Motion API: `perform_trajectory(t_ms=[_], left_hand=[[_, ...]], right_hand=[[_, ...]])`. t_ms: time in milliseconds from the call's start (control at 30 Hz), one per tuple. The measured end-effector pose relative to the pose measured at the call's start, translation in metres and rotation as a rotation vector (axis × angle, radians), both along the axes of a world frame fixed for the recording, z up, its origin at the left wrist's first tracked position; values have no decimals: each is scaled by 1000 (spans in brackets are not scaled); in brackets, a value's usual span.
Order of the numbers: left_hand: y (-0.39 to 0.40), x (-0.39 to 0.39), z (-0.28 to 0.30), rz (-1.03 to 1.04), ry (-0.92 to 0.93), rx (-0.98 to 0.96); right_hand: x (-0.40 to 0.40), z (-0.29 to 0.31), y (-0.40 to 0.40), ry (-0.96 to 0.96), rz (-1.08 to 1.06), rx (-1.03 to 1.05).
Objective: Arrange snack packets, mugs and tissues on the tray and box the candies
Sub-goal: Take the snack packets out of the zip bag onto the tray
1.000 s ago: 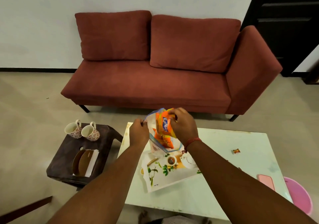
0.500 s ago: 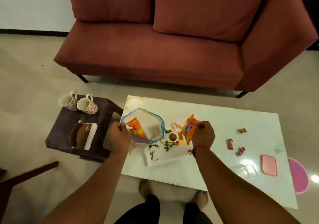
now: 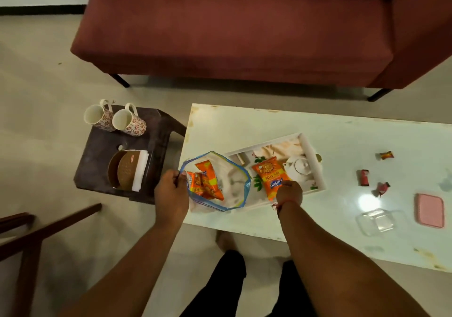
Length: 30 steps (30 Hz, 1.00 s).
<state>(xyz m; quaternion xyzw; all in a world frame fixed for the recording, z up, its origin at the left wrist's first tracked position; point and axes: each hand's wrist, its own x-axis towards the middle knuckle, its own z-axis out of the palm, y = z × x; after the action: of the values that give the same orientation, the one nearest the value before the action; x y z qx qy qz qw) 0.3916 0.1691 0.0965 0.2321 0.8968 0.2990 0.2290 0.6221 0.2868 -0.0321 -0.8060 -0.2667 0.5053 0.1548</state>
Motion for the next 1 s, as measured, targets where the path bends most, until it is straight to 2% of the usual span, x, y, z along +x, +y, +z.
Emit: perform_trajectory(t_ms=[67, 133, 200, 267, 333, 400, 433, 533, 733, 867, 1000], left_hand=[[7, 7, 3, -42, -15, -1], [17, 19, 9, -92, -7, 7], [29, 34, 16, -142, 20, 6], [41, 53, 28, -171, 17, 24], [53, 74, 40, -203, 0, 51], [63, 96, 56, -254, 6, 89], [67, 108, 64, -280, 12, 115], [80, 138, 87, -344, 45, 171], [104, 180, 118, -357, 99, 210], [110, 183, 120, -264, 71, 196], [104, 170, 109, -140, 42, 223]], right_hand=[[2, 17, -2, -25, -10, 108], [3, 45, 0, -51, 37, 330], [2, 76, -1, -1, 216, 567], [0, 107, -2, 86, 497, 702], [-1, 127, 2, 87, 835, 672], [3, 140, 11, 4, 1142, 498], [8, 145, 17, -55, 1220, 381], [27, 162, 44, -215, 1250, 195], [58, 197, 102, -330, 1344, 351], [64, 212, 103, -429, 1405, 569], [64, 231, 86, -344, 1237, 943]])
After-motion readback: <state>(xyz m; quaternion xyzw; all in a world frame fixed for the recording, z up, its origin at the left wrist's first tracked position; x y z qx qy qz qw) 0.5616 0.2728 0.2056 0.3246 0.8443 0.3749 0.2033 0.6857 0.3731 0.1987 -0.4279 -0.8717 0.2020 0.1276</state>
